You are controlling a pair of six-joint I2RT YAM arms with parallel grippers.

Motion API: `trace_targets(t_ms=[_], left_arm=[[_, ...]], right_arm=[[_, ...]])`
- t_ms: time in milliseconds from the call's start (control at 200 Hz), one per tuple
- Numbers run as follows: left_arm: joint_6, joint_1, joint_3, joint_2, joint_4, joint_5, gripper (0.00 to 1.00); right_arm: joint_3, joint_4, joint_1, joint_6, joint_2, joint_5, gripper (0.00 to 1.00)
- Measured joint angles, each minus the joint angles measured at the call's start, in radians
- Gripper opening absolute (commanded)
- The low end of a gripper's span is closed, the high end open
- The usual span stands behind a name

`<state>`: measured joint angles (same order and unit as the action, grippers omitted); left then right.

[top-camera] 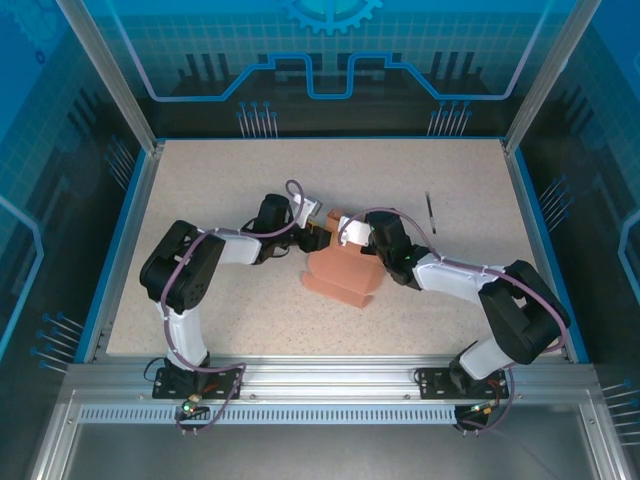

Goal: Fold the paper box

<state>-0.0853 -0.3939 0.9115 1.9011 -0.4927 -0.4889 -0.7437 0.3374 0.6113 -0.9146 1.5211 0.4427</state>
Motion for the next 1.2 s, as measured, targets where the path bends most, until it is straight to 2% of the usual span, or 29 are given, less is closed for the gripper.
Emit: trace_targets(t_ms=[530,986,1201], left_arm=[[0.029,0.023,-0.006,0.006,-0.014,-0.04,0.51],[0.066,0.001,-0.025,0.018,-0.04,-0.02,0.6],[0.064,-0.01,-0.027,0.027,-0.067,0.005,0.55]], right_arm=[[0.068,0.132,0.031,-0.048,0.003,0.037,0.0],[0.077,0.158,0.045,-0.055,0.019,0.048,0.0],[0.077,0.158,0.045,-0.055,0.022,0.048,0.0]])
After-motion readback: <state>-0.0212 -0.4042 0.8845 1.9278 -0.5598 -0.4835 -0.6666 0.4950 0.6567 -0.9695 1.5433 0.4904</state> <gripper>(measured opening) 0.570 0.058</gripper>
